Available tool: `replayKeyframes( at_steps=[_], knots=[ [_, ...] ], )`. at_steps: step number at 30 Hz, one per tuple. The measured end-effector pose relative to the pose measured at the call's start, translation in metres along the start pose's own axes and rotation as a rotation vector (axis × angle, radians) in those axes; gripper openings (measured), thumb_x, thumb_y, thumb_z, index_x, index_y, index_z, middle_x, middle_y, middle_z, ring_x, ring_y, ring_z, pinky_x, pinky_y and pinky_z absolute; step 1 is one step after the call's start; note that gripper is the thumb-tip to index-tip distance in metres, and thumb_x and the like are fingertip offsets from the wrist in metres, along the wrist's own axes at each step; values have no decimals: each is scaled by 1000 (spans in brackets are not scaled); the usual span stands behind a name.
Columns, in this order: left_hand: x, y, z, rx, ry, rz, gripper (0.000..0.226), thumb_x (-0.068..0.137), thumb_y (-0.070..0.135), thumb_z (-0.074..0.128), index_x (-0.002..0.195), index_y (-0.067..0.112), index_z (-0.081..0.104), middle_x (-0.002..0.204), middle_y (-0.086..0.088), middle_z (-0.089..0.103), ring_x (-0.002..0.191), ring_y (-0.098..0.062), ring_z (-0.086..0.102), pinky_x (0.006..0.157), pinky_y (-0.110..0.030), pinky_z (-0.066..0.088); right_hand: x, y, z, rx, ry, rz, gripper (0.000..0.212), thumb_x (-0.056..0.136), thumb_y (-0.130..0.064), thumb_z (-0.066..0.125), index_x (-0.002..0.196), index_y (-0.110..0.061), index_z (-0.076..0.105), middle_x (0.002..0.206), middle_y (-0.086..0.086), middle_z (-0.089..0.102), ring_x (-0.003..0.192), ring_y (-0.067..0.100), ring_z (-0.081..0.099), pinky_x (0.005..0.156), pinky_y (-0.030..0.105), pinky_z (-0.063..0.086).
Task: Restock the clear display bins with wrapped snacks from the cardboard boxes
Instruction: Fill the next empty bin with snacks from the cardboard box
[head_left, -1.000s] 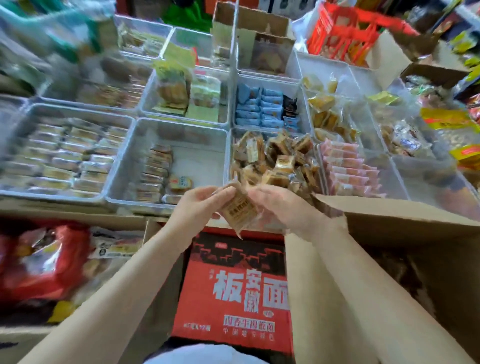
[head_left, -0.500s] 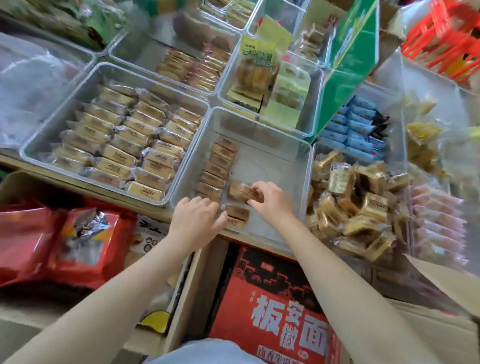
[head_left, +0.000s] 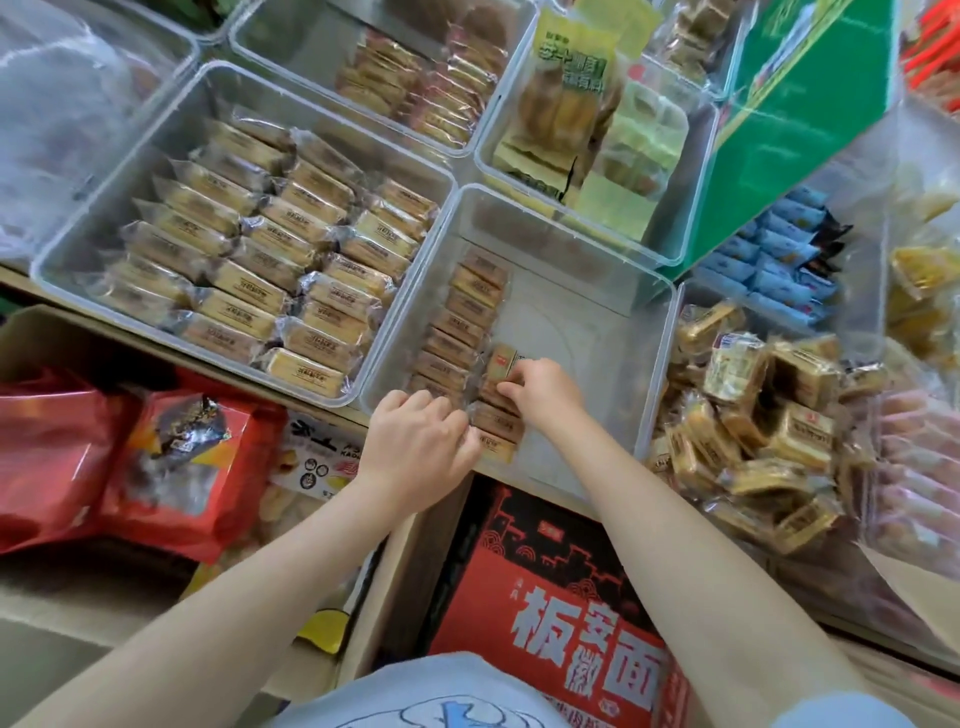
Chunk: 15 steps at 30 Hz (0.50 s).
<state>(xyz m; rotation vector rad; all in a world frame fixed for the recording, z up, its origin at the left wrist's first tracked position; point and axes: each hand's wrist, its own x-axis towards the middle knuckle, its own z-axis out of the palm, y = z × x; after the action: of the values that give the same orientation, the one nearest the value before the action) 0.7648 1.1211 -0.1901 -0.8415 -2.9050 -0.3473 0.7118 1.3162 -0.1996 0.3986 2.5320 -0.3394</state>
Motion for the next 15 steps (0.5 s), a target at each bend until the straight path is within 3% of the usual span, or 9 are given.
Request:
replayKeyframes(
  at_steps=[3, 6, 9, 12, 15],
  knots=[
    [0, -1, -2, 0, -38, -1, 36, 92, 33, 50, 61, 18, 61, 60, -1, 57, 60, -26, 54, 60, -36, 35, -12, -3, -1, -13, 44, 5, 29, 96, -45, 58, 101, -17, 54, 109, 6, 57, 98, 29, 59, 75, 36, 45],
    [1, -1, -10, 1, -130, -2, 41, 92, 38, 42, 62, 19, 61, 61, 1, 59, 61, -27, 57, 60, -35, 35, -47, 0, -5, 20, 6, -94, 34, 97, -42, 57, 119, -16, 56, 121, 7, 55, 113, 29, 54, 92, 41, 48],
    [0, 4, -16, -38, -221, -54, 47, 93, 43, 31, 75, 21, 68, 83, 0, 66, 84, -27, 61, 73, -39, 41, -103, 20, -26, 124, 76, -182, 38, 99, -35, 53, 133, -18, 54, 130, 7, 53, 122, 25, 49, 102, 42, 43],
    [-7, 38, -27, -219, -204, -70, 46, 92, 39, 34, 97, 15, 72, 115, -9, 64, 109, -34, 56, 89, -47, 43, -175, 64, -60, 298, 243, -296, 23, 100, -27, 54, 119, -16, 64, 112, 3, 62, 100, 15, 58, 89, 37, 49],
    [-25, 114, -46, -411, -217, -4, 35, 94, 32, 44, 104, 15, 73, 120, -6, 63, 113, -31, 55, 94, -46, 42, -254, 125, -84, 345, 512, -334, 16, 99, -20, 56, 101, -13, 70, 85, -3, 66, 73, 7, 55, 69, 26, 46]
  ],
)
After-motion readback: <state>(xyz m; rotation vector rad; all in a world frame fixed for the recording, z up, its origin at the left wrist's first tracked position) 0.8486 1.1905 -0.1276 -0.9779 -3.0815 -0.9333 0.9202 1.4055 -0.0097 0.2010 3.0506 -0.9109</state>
